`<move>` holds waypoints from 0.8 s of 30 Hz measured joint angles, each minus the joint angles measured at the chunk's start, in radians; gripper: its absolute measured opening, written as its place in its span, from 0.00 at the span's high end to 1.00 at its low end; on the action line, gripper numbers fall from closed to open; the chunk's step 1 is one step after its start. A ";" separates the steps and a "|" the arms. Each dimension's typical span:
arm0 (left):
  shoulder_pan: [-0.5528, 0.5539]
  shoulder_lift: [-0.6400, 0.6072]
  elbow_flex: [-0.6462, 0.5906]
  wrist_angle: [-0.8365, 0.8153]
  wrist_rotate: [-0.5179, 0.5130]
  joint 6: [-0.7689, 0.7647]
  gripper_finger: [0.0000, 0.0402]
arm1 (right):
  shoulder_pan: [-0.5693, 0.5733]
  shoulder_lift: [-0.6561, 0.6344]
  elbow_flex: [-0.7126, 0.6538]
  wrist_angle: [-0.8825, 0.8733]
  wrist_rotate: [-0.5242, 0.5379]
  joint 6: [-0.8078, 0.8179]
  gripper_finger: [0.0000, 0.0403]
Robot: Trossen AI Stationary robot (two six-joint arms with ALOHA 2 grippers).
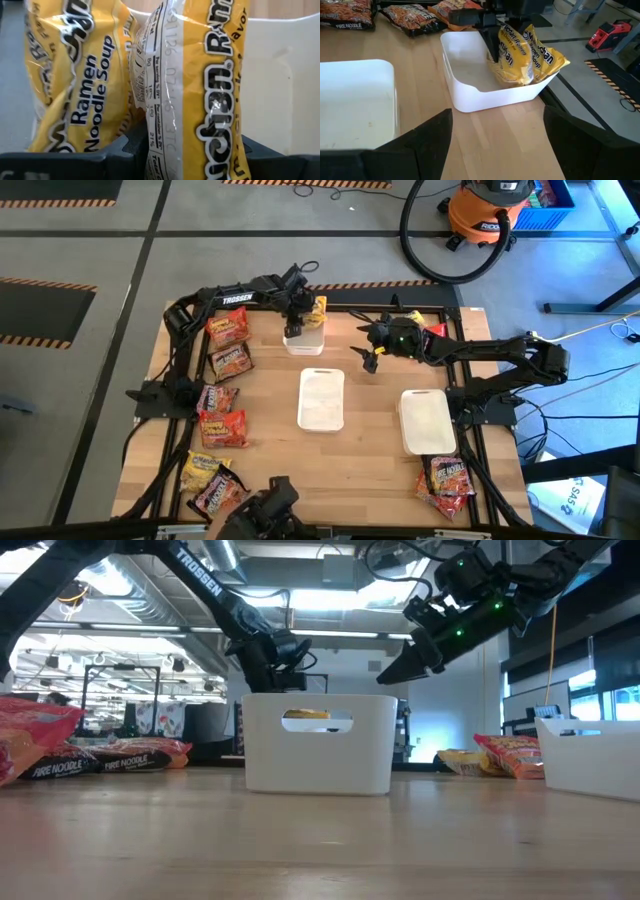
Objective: Sort Maruchan noodles
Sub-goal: Put the yellow noodle pack into the top white bin
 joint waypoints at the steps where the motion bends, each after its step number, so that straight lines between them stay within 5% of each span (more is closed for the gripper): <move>1: 0.000 0.000 0.000 0.003 -0.001 0.000 0.64 | 0.000 0.000 0.000 -0.001 -0.008 0.000 0.28; 24: -0.013 -0.010 0.036 0.001 -0.125 -0.037 0.48 | 0.000 0.000 0.000 0.000 -0.040 0.000 0.28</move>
